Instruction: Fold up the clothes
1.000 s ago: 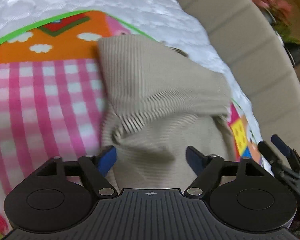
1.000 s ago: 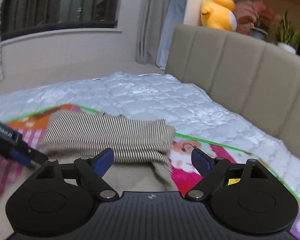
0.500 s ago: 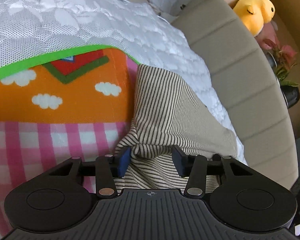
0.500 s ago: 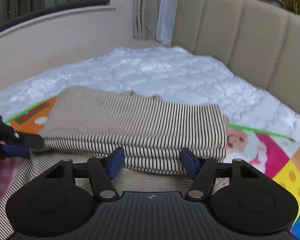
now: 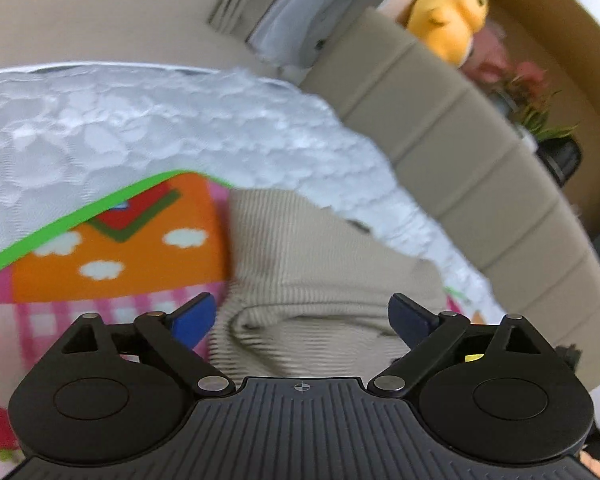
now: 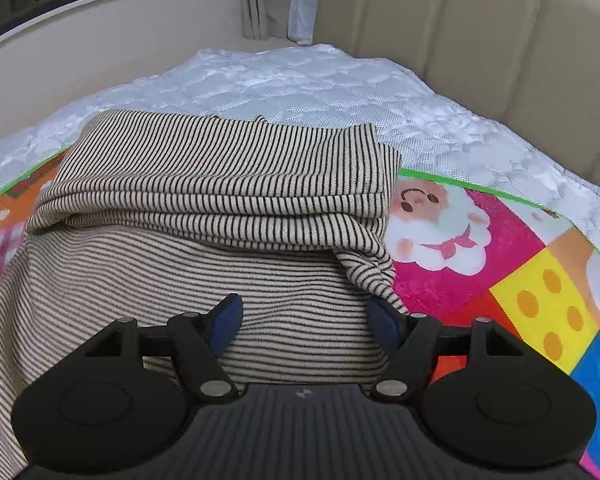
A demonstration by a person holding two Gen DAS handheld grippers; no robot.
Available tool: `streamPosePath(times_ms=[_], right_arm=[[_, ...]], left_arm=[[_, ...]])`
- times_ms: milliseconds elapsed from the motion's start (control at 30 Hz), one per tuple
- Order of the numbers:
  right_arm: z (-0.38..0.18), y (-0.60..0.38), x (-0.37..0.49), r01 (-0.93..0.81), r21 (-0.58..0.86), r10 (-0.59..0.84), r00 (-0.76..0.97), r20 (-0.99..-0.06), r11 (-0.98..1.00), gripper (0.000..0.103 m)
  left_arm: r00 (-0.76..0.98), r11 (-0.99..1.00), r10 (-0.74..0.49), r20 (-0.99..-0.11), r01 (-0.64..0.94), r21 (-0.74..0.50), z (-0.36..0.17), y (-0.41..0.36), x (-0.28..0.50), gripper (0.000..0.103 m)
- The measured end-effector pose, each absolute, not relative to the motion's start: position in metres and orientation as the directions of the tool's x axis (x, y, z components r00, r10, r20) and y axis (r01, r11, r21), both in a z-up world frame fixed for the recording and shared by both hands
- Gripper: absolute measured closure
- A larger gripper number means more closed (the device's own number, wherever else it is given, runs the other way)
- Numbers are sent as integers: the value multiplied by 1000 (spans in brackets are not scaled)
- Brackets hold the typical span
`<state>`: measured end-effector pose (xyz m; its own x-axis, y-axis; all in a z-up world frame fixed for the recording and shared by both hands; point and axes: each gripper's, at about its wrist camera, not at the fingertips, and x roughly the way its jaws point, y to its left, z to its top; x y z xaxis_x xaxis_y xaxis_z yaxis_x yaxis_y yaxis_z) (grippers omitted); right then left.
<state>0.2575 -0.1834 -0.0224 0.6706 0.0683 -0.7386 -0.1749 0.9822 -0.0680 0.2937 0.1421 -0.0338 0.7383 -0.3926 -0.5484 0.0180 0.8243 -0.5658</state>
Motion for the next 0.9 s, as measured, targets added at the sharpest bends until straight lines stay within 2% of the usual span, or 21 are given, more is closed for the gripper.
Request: streamPosePath(times_ms=[100, 267, 300, 400, 600, 733, 800, 900], right_arm=[[-14, -181, 255, -173, -85, 58, 686, -725, 981, 34], [20, -167, 251, -198, -134, 79, 796, -600, 971, 32], [24, -162, 255, -205, -142, 85, 807, -584, 968, 32], [17, -153, 273, -214, -131, 92, 790, -607, 968, 36], [-29, -151, 293, -207, -107, 75, 713, -698, 972, 36], [-19, -157, 288, -206, -102, 80, 716, -693, 973, 37], [-9, -159, 282, -195, -115, 71, 747, -661, 974, 37], [-8, -169, 282, -157, -124, 36, 748, -663, 980, 37]], left_arm=[[741, 849, -381, -553, 43, -527, -46, 130, 304, 1], [656, 881, -322, -682, -57, -471, -79, 129, 317, 1], [652, 877, -324, -686, -66, -476, -82, 131, 318, 1], [655, 879, -323, -683, -59, -472, -78, 131, 318, 1], [654, 898, -295, -696, -58, -436, -81, 132, 318, 1], [660, 898, -288, -694, -65, -435, -80, 134, 319, 0], [668, 896, -285, -687, -68, -438, -79, 135, 319, 0], [706, 888, -290, -647, -54, -456, -70, 136, 314, 0]])
